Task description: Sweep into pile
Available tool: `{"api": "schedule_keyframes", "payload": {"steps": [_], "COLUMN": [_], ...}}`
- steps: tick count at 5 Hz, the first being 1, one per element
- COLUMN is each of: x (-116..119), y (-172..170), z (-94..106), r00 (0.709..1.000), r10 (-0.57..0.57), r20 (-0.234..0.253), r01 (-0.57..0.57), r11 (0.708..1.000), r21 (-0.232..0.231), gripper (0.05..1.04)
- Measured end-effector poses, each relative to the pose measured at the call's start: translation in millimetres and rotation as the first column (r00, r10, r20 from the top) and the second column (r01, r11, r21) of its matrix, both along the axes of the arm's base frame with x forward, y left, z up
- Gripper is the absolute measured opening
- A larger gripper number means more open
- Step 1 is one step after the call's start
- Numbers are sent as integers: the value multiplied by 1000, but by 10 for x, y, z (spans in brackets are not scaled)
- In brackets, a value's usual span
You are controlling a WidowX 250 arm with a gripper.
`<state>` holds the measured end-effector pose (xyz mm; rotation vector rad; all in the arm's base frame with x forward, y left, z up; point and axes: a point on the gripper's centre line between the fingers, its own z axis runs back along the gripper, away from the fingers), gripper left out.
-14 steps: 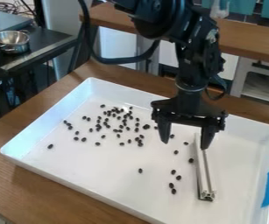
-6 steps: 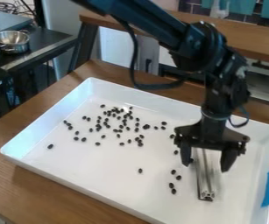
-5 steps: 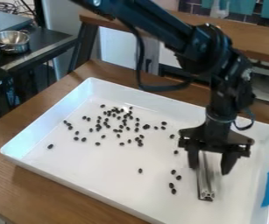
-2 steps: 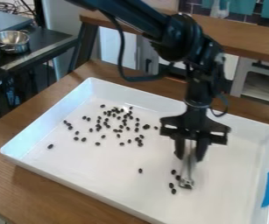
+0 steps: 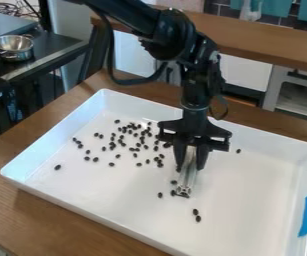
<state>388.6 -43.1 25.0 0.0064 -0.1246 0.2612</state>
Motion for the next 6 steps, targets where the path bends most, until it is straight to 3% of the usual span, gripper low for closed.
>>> {"api": "schedule_keyframes", "payload": {"steps": [1, 2, 5, 6], "x": [6, 14, -83, -137], "y": [153, 378, 1399, 1795], "z": [-42, -67, -53, -43], "r00": [1000, 999, 996, 995], "r10": [-18, -36, -9, 37], "r20": [20, 7, -87, -89], "r01": [17, 36, 19, -23], "r11": [1000, 998, 994, 988], "r21": [25, 42, 112, 152], "gripper": [367, 367, 367, 367]}}
